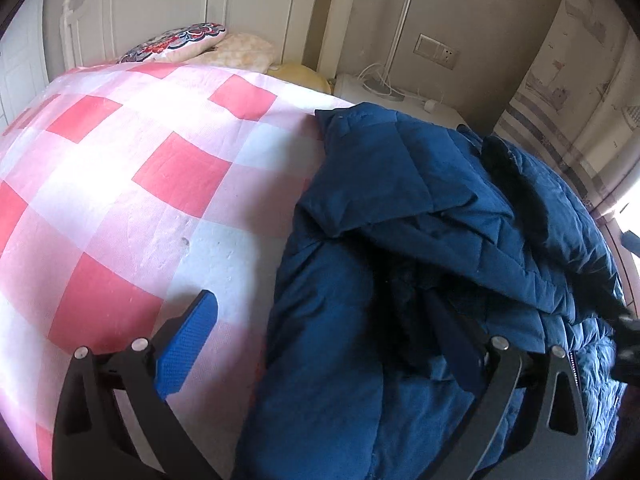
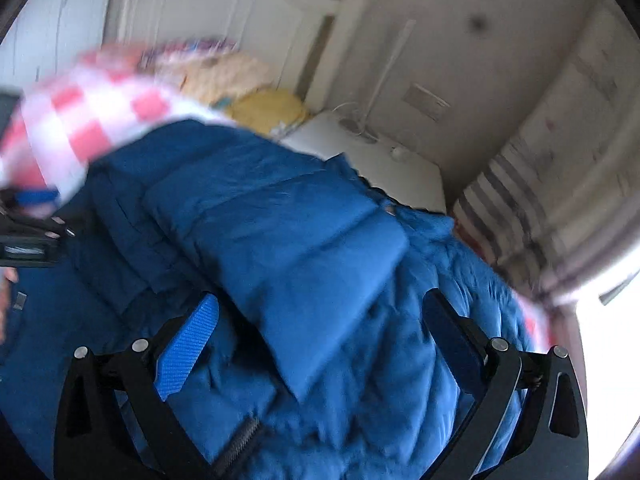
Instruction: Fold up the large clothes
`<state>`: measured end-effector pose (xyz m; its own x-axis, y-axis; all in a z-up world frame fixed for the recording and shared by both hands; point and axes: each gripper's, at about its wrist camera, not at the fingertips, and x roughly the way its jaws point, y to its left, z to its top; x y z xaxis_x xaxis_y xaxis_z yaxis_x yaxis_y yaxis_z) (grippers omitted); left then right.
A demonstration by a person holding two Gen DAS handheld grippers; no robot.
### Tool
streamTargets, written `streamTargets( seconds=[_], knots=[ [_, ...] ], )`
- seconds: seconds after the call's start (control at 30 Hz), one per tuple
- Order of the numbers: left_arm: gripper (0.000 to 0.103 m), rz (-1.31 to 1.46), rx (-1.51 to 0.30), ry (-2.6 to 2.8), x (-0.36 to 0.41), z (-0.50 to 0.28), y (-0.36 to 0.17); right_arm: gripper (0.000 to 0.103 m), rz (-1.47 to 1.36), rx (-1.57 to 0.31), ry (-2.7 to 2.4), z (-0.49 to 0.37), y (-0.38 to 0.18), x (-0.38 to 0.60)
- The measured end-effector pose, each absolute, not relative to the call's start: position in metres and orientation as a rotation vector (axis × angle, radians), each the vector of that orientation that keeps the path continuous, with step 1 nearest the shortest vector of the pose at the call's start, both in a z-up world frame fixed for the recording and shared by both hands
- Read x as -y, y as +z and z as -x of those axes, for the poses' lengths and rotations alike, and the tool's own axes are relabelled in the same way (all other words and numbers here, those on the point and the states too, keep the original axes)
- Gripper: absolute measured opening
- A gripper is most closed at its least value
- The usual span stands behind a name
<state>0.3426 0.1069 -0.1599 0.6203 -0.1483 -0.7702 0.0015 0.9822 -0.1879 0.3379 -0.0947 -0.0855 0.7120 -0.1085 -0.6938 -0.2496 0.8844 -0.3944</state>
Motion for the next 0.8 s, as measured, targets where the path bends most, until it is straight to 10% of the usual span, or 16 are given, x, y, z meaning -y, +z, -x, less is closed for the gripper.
streamTargets(
  seconds=[0.17, 0.3, 0.37, 0.57, 0.8],
  knots=[
    [0.101, 0.174, -0.897, -0.091, -0.107, -0.345, -0.161, 0.095, 0.677, -0.737, 0.008, -0.352, -0.102, 0.061],
    [0.101, 0.182, -0.893, -0.095, -0.108, -0.345, -0.162, 0.039, 0.698, -0.721, 0.048, -0.351, -0.102, 0.054],
    [0.101, 0.188, -0.891, -0.098, -0.109, -0.345, -0.162, 0.031, 0.537, -0.647, 0.064, -0.339, -0.078, 0.074],
    [0.101, 0.173, -0.897, -0.091, -0.107, -0.347, -0.162, 0.031, -0.559, -0.566, 0.156, -0.289, -0.055, 0.264],
    [0.101, 0.171, -0.897, -0.091, -0.107, -0.347, -0.161, 0.043, -0.949, -0.680, 0.096, -0.265, -0.146, 0.344]
  ],
)
